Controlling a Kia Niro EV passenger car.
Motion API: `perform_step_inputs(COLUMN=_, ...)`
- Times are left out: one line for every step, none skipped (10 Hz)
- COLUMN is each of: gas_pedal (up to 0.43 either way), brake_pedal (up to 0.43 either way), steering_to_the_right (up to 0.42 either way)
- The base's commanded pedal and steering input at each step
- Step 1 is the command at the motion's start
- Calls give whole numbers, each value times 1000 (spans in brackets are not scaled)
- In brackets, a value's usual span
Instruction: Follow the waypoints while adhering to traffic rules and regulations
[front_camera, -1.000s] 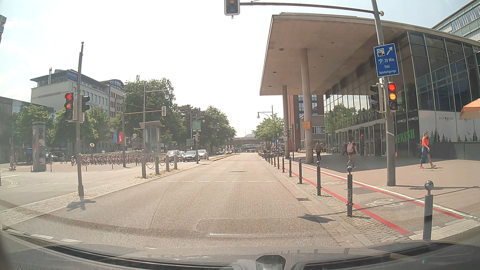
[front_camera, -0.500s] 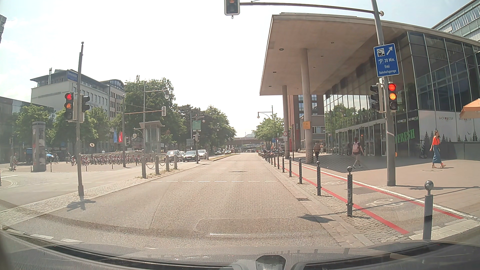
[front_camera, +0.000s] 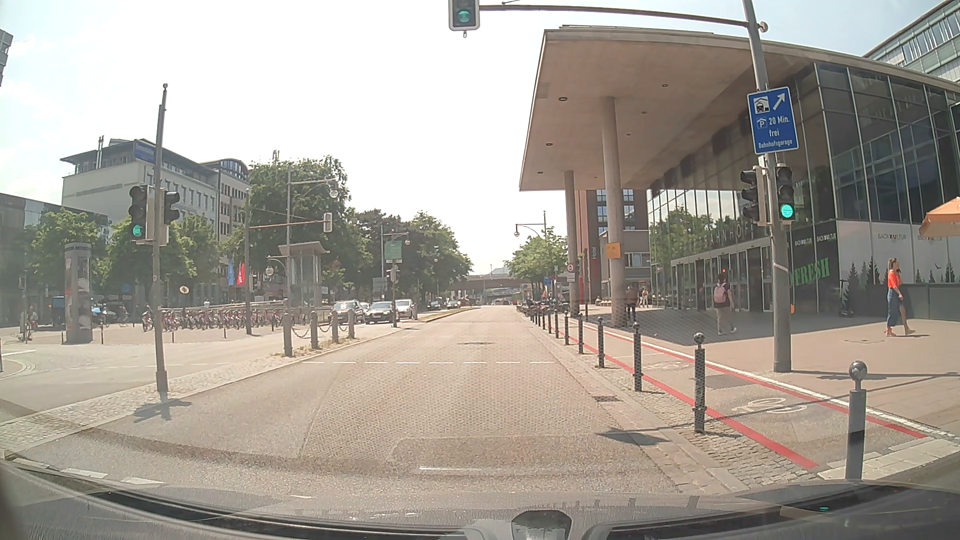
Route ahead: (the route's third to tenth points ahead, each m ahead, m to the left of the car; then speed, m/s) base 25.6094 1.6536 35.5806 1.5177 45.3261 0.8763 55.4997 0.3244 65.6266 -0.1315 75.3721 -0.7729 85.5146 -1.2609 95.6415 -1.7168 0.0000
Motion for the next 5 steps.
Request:
perform_step_inputs(gas_pedal=0, brake_pedal=195, steering_to_the_right=-9)
perform_step_inputs(gas_pedal=0, brake_pedal=12, steering_to_the_right=-9)
perform_step_inputs(gas_pedal=0, brake_pedal=0, steering_to_the_right=-9)
perform_step_inputs(gas_pedal=0, brake_pedal=0, steering_to_the_right=-9)
perform_step_inputs(gas_pedal=0, brake_pedal=0, steering_to_the_right=-9)
